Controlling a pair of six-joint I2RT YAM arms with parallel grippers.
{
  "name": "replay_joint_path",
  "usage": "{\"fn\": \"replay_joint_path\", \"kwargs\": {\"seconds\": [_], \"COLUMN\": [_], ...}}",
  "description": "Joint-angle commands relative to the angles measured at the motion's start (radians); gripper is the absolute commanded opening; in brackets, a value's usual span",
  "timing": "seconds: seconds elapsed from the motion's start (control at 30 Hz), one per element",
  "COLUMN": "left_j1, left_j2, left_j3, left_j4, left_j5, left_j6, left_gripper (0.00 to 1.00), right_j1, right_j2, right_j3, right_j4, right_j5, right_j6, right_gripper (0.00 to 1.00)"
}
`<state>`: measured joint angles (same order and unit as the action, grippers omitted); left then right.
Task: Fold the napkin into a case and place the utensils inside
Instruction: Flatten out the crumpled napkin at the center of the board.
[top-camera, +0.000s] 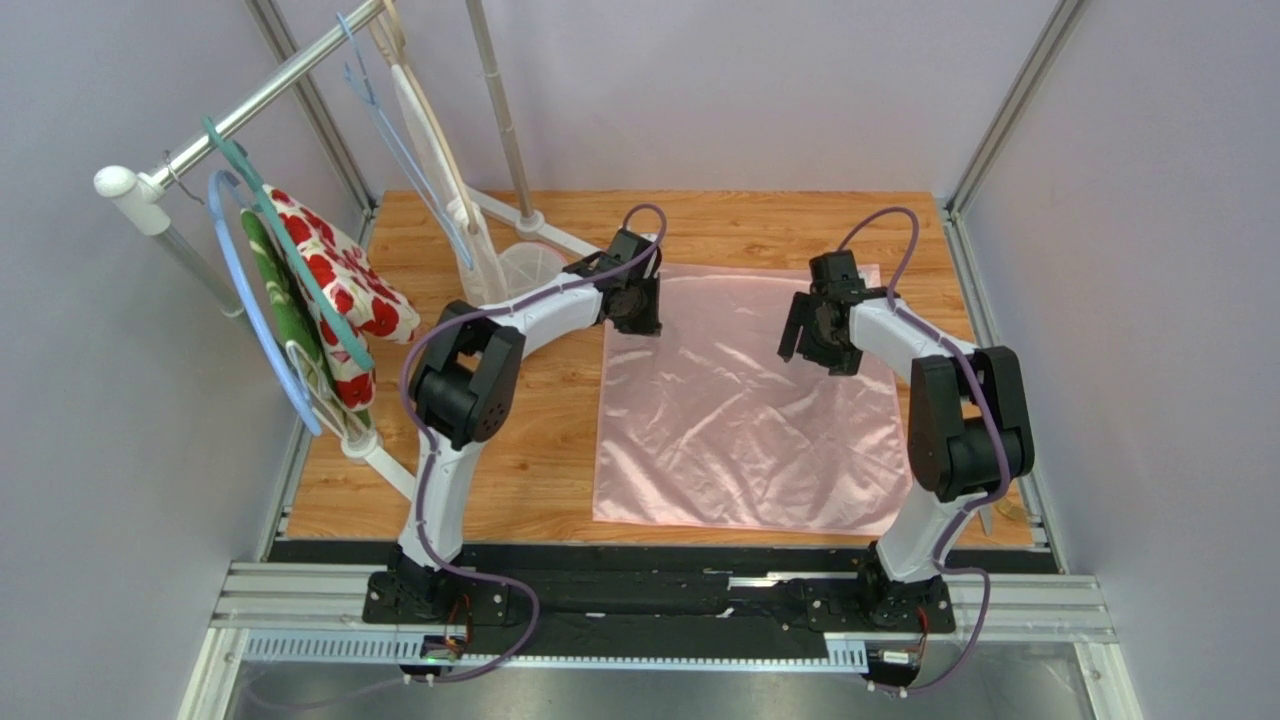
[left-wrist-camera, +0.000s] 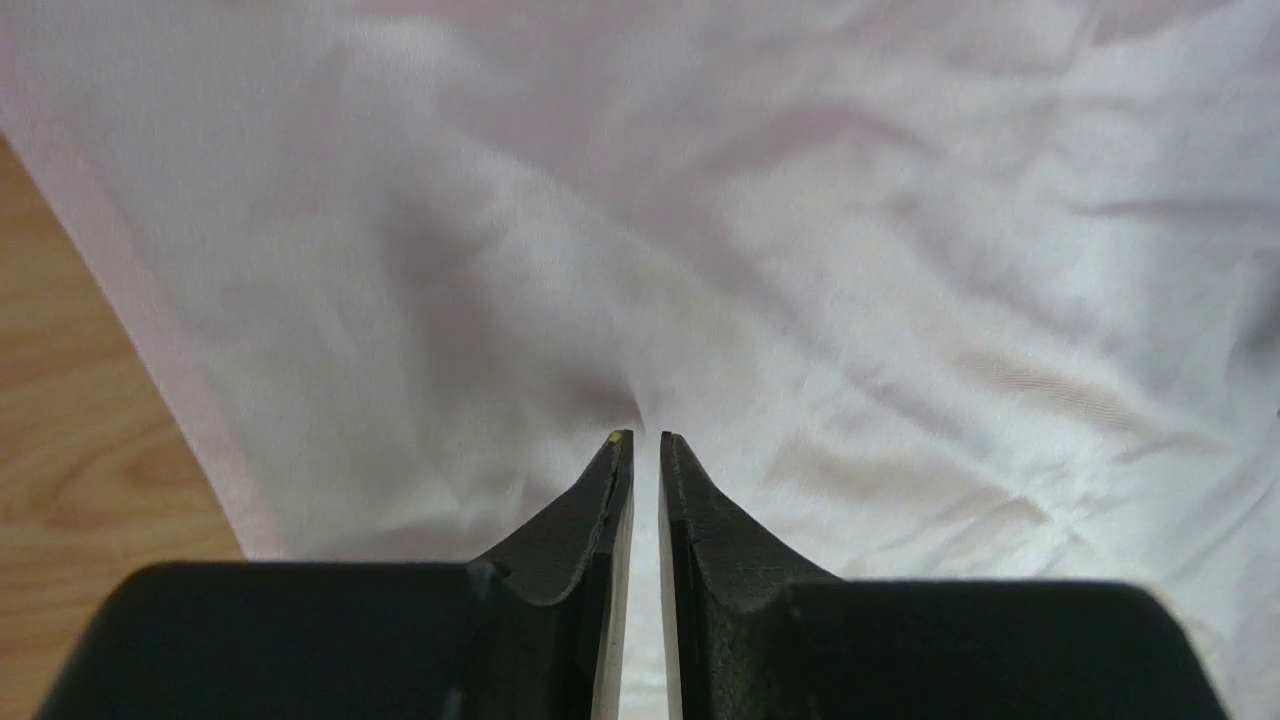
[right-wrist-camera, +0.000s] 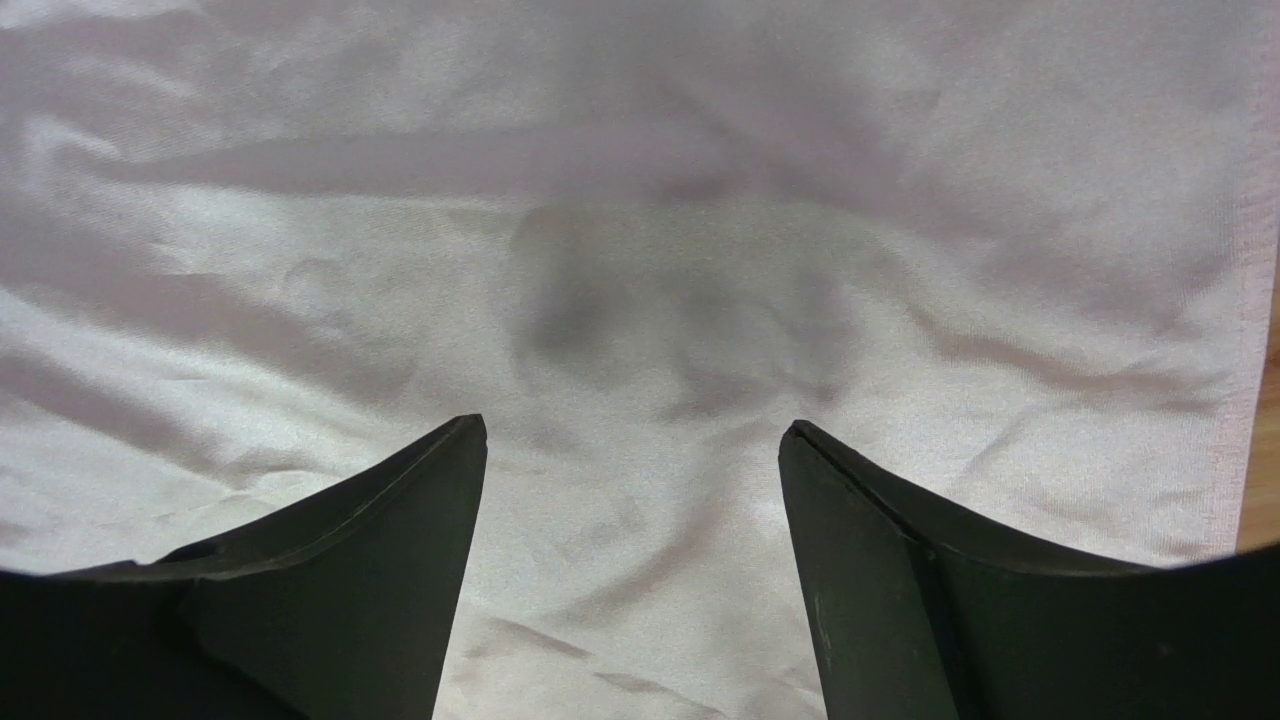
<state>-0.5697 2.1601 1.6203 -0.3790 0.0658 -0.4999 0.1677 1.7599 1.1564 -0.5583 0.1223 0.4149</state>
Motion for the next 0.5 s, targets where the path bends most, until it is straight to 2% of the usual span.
{"fn": "replay_joint_path", "kwargs": {"seconds": [0.0,0.2,0.37,0.47], "left_j1": [0.005,0.054,0.096,0.097], "left_j2": [0.11,0.259,0.365,0.328], "left_j3": [0.139,0.325,0.555,0.589], "left_j4": [0.006,0.012,-0.006,-0.008], "left_j5": [0.009,0.117,0.259,0.285], "left_j6": [-0.06,-0.089,-0.063,-0.025], "left_gripper": [0.2,0.2,0.21,0.23], "right_j1": [-0.017,-0.026,-0.031,-0.036], "right_j2": [-0.013,0.081,0.124,0.105], "right_j3": [-0.018,0.037,0.124,0.141], "right_j4": [0.052,0.07,0.054,0.054], "right_j5": [0.002,-0.035,-0.069,-0.073], "right_j6": [0.007,0.027,0.053,0.053], "right_gripper": [0.76,0.78,0.77,0.77]}}
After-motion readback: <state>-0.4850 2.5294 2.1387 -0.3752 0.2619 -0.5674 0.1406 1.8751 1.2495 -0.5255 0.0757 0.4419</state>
